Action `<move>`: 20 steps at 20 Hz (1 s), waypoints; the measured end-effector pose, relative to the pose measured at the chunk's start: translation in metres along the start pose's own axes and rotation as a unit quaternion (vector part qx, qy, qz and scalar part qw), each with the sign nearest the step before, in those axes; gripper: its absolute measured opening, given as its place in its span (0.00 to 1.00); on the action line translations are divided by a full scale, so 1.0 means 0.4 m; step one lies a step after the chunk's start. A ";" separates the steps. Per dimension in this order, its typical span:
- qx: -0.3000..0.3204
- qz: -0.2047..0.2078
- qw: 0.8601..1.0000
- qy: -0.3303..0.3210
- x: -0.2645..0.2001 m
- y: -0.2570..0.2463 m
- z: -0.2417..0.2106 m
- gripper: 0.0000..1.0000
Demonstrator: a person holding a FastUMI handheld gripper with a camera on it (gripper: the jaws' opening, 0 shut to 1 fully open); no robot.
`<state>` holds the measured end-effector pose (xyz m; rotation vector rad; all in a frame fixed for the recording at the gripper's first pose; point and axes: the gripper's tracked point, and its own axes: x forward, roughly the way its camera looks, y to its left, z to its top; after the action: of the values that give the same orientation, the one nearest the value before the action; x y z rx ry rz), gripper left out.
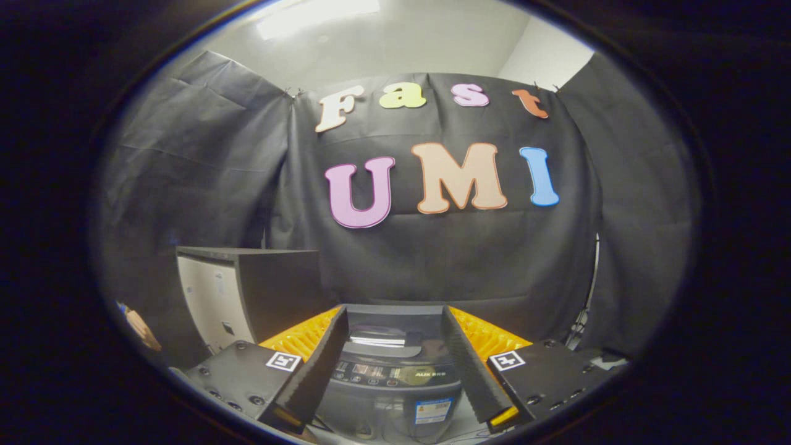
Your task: Put the clothes into the washing machine and then close the washing machine lid.
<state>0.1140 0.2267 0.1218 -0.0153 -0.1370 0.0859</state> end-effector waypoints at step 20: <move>0.010 0.031 0.999 0.024 -0.201 0.033 -0.238 0.96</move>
<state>0.0467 0.2320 0.0161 -0.0010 -0.0881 0.1486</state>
